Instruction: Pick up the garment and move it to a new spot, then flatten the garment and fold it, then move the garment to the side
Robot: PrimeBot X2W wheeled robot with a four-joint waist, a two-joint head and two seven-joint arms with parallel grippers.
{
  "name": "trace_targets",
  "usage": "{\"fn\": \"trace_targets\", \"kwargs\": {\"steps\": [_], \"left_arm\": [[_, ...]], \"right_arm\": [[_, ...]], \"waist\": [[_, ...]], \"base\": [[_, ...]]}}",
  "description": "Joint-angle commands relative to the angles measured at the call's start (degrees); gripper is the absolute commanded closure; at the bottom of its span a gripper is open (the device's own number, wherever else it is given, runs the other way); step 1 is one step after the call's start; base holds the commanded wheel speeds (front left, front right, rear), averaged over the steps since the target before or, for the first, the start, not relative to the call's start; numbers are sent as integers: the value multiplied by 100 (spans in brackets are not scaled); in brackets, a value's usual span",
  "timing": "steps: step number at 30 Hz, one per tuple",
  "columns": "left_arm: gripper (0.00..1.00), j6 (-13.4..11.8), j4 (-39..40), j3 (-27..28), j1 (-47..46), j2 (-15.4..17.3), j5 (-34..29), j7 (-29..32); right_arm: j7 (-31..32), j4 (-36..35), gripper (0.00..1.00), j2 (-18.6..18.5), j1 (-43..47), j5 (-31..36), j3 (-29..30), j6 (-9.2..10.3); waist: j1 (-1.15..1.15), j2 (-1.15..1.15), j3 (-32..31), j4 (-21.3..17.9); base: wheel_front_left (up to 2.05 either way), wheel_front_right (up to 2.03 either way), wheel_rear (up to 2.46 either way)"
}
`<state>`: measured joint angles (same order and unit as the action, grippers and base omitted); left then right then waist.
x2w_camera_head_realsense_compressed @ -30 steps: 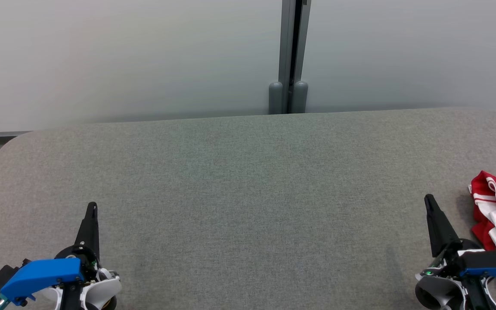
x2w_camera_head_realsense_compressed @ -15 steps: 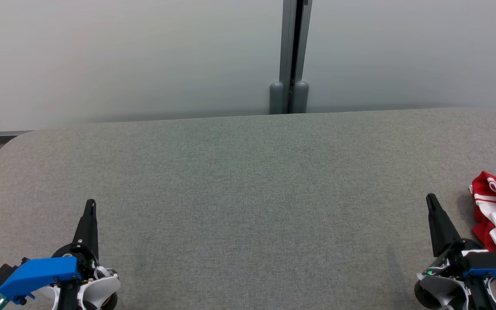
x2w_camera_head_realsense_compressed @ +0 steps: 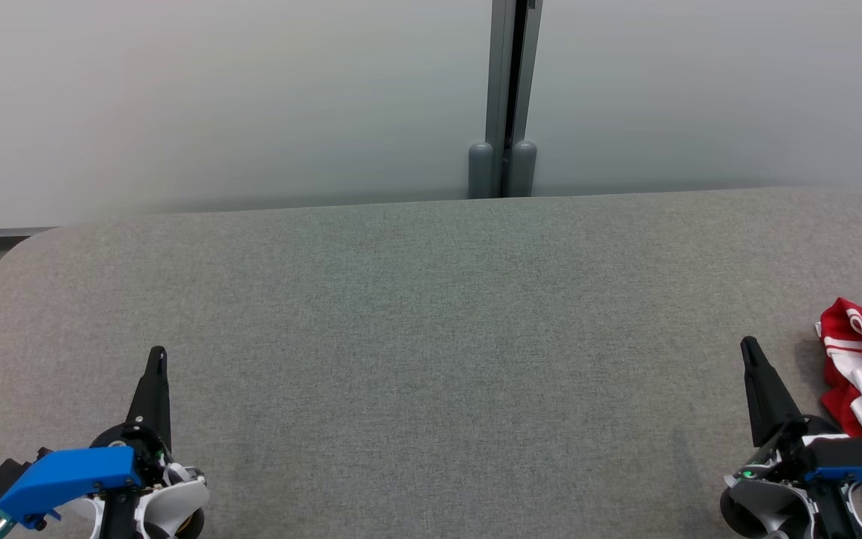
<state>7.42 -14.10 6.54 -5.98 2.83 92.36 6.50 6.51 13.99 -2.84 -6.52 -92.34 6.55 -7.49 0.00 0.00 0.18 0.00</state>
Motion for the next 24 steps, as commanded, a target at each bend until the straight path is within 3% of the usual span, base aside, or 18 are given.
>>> {"fn": "trace_targets", "kwargs": {"steps": [1, 24], "left_arm": [[100, 26, 25, 11, -51, 9, 14, 25], [100, 26, 26, 11, -51, 9, 14, 25]], "right_arm": [[27, -23, 100, -7, 66, -15, 13, -1], [26, -23, 100, -7, 65, -15, 12, -1]], "waist": [[0, 0, 0, 0], [0, 0, 0, 0]], "base": [[0, 0, 0], [0, 0, 0]]}}
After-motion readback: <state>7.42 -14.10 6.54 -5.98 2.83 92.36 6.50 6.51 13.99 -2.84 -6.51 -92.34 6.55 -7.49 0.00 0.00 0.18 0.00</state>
